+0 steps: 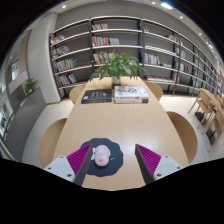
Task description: Arrange mouse
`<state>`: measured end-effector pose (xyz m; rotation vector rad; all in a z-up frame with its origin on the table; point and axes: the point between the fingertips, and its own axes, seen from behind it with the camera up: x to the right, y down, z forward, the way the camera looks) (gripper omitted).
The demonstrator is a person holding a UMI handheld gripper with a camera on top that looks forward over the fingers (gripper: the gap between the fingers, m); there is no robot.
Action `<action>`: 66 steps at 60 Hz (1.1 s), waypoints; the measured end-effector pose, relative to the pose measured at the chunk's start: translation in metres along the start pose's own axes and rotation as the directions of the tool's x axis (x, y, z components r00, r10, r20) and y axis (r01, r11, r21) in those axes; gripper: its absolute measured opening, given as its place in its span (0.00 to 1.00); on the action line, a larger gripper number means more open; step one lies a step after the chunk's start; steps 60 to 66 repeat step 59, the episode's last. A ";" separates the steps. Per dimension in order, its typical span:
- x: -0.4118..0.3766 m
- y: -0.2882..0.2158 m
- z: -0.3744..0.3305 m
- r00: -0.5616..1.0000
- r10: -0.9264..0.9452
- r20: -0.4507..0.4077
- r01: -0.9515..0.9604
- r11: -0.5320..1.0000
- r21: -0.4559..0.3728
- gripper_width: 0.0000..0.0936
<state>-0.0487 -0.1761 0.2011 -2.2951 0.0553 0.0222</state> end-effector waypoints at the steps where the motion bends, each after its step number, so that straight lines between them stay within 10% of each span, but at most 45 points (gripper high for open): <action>1: 0.002 -0.001 -0.006 1.000 -0.001 0.000 0.001 1.000 0.006 0.92; 66: 0.044 0.040 -0.075 1.000 -0.009 0.020 0.008 0.996 0.084 0.91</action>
